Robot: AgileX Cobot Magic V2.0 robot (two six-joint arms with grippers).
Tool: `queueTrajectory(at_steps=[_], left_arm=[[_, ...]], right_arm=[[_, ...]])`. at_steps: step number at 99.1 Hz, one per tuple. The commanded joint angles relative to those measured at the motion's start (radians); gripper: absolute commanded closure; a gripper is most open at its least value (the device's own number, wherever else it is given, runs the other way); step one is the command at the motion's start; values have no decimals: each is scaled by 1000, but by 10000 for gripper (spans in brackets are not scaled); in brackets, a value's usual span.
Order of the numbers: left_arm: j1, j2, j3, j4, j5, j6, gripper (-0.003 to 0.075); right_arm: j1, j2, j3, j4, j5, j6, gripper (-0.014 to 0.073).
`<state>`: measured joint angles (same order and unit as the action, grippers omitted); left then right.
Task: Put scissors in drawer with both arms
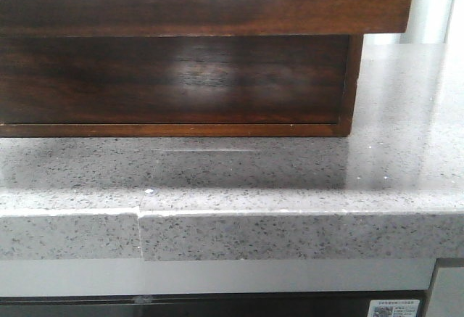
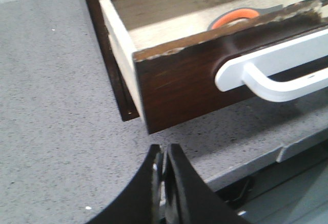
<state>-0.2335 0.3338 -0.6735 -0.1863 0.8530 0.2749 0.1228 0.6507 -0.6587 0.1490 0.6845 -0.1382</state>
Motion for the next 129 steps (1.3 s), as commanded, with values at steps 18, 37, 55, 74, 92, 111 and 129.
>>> queueTrajectory(at_steps=[18, 37, 55, 74, 92, 111, 129], left_arm=[[91, -176, 257, 208, -405, -203, 741], [144, -318, 544, 199, -693, -224, 741], [162, -369, 706, 144, -879, -224, 741], [165, -369, 705, 144, -865, -224, 741], [165, -369, 705, 144, -865, -224, 741], [165, -369, 705, 144, -865, -224, 741], [165, -369, 705, 144, -865, -224, 741]], right_arm=[[-9, -5, -25, -2, -71, -10, 662], [-9, -5, -25, -2, -71, -10, 662], [-9, -5, -25, -2, -68, -10, 662], [-9, -3, -25, -2, -68, -10, 662], [-9, -3, -25, -2, -68, -10, 662], [-9, -3, -25, -2, -68, -10, 662], [-9, -3, -25, -2, -68, -10, 662]])
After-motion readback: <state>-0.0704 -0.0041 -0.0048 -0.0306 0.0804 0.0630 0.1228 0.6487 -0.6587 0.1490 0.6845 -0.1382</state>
